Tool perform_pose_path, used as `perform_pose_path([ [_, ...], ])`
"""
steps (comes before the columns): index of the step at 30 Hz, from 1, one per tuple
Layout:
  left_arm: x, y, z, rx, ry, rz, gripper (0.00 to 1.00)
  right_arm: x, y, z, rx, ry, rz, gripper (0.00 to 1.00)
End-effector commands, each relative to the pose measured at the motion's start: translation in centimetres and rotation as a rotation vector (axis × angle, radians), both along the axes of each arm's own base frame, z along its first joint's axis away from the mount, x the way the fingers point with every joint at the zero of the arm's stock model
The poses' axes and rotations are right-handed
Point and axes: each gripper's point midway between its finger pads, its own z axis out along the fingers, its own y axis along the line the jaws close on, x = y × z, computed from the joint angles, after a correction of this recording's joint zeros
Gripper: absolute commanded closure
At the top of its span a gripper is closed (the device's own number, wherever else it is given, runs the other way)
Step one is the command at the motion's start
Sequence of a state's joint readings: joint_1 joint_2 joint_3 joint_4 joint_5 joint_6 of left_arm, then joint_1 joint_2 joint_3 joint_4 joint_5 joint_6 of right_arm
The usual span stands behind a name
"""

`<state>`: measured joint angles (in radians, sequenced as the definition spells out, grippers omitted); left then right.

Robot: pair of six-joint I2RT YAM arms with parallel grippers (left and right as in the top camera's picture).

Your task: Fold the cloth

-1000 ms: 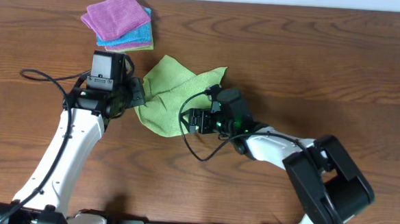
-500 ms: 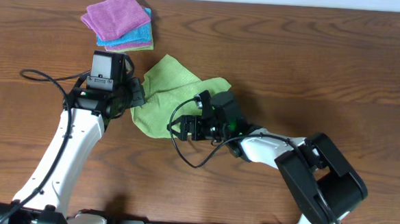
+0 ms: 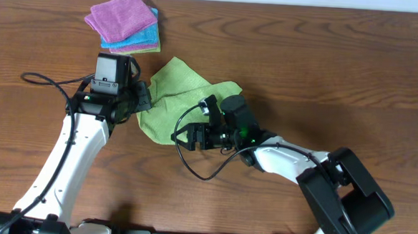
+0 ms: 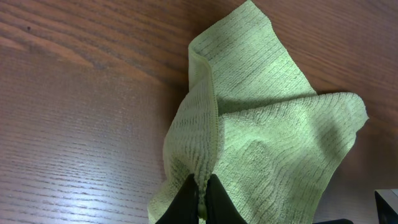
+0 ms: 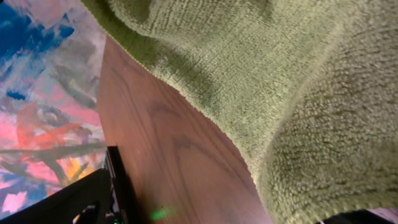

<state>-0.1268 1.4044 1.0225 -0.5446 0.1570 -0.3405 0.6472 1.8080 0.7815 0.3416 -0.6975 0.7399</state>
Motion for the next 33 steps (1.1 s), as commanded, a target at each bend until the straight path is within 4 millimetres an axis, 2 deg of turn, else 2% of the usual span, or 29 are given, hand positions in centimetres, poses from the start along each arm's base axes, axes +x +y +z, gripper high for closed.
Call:
perform_pose_path([
  [1,0.3,0.1,0.4,-0.005,-0.008,0.010,0.94,-0.3,0.4,0.7,0.019,-0.038,0.022,0.13],
  [4,0.4,0.1,0.4,-0.006,-0.011,0.011,0.94,0.1,1.5,2.6,0.098,-0.068,0.027,0.14],
  [7,0.4,0.1,0.4,-0.006,-0.011,0.010,0.94,1.4,2.6,5.7,0.202,-0.126,-0.004,0.14],
  [12,0.4,0.1,0.4,-0.006,-0.011,0.011,0.94,2.6,3.1,7.2,0.226,-0.160,-0.035,0.15],
  [17,0.4,0.1,0.4,-0.011,-0.010,0.020,0.94,4.3,2.9,6.7,0.178,-0.203,-0.149,0.17],
  [21,0.5,0.1,0.5,-0.019,-0.012,0.031,0.94,5.3,3.7,6.0,0.149,-0.209,-0.179,0.17],
  [27,0.7,0.0,0.7,-0.038,-0.020,0.057,0.94,7.7,7.3,4.7,0.117,-0.221,-0.142,0.16],
  [30,0.9,0.1,0.7,-0.038,-0.026,0.058,0.94,9.0,8.6,3.5,0.087,-0.205,-0.126,0.16],
  [33,0.9,0.3,0.7,-0.029,-0.026,0.064,0.94,9.8,9.2,2.6,0.050,-0.209,-0.112,0.16],
])
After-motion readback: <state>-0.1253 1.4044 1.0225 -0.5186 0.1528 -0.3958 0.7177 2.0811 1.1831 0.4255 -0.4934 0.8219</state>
